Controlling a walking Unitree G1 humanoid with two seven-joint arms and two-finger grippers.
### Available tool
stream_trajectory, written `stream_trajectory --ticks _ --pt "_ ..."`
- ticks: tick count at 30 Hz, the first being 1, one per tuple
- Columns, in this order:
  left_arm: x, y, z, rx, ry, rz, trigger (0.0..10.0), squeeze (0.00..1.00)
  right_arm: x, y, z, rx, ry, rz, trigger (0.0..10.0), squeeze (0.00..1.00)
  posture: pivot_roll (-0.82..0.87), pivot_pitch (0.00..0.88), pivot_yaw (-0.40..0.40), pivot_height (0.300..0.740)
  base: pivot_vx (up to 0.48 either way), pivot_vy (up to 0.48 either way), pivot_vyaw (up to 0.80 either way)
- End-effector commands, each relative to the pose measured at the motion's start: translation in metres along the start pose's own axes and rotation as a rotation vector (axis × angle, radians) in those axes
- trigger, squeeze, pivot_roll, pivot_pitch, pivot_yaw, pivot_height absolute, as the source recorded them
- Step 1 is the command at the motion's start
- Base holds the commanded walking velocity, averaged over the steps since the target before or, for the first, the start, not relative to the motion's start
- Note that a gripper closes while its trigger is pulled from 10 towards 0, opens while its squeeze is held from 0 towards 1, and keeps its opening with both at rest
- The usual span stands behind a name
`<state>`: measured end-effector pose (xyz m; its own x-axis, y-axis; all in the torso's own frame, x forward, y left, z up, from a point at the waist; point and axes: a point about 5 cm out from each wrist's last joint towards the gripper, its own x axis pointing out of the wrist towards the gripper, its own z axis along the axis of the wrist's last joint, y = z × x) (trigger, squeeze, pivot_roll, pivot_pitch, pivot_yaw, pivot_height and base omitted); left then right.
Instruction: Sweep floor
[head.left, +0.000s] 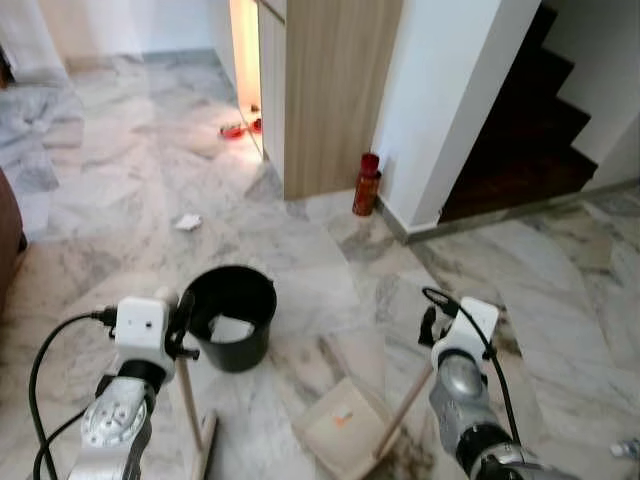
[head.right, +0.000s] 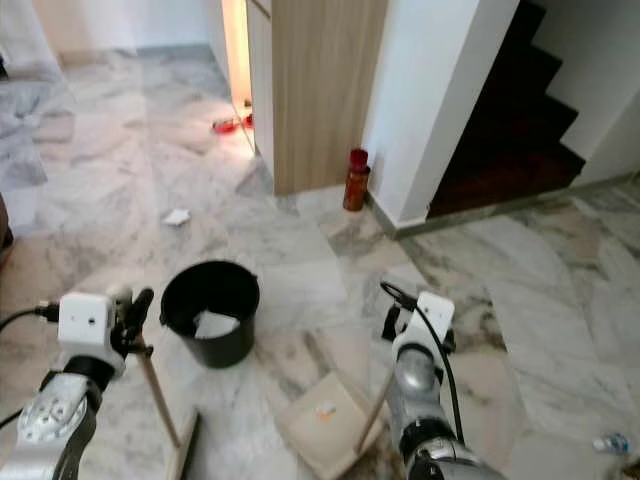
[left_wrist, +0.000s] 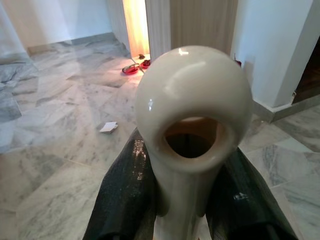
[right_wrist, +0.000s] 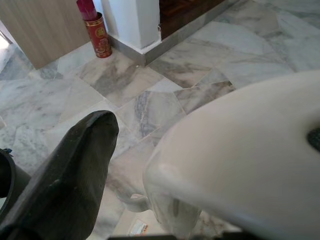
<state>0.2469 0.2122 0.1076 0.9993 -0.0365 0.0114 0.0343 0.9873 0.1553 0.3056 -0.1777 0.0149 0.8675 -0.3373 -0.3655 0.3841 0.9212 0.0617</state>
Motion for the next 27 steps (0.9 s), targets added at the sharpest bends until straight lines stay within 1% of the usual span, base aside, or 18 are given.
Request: stream_trajectory --ticks 1,9,13,16,18,21,27 --pt "0.0 -0.0017 0.0069 0.007 -0.036 -0.007 10.0 0.0 0.0014 -0.0006 0.0039 -0.013 -0.017 -0.002 10.0 0.0 0.27 0.04 -0.091 0.74 0.0 0.0 0.0" --pt "0.0003 -0.0015 0.0067 0.008 -0.034 -0.005 10.0 0.0 0.0013 0.0009 0.0047 -0.008 -0.02 0.003 10.0 0.0 0.27 0.041 -0.093 0.74 0.0 0.0 0.0" --pt "0.0003 -0.0013 0.0066 0.008 -0.033 -0.004 10.0 0.0 0.0013 0.001 0.004 0.003 -0.013 0.003 10.0 0.0 0.27 0.041 -0.093 0.74 0.0 0.332 0.0" --pt "0.0007 -0.0015 0.0066 0.009 -0.033 -0.005 10.0 0.0 0.0016 0.0015 0.004 -0.005 -0.007 0.007 10.0 0.0 0.27 0.039 -0.093 0.74 0.0 0.345 -0.63" --pt "0.0009 -0.0017 0.0066 0.008 -0.034 -0.006 10.0 0.0 0.0016 0.0014 0.0054 -0.008 -0.024 0.009 10.0 0.0 0.27 0.04 -0.094 0.74 0.0 0.341 -0.4" --pt "0.0009 -0.0016 0.0066 0.008 -0.035 -0.006 10.0 0.0 0.0013 0.0023 0.0059 -0.022 -0.031 0.013 10.0 0.0 0.27 0.039 -0.094 0.74 0.0 0.337 0.0" --pt "0.0004 -0.0016 0.0064 0.009 -0.034 -0.006 10.0 0.0 0.0012 0.0017 0.0052 -0.019 -0.028 0.005 10.0 0.0 0.27 0.04 -0.094 0.74 0.0 0.344 0.0"
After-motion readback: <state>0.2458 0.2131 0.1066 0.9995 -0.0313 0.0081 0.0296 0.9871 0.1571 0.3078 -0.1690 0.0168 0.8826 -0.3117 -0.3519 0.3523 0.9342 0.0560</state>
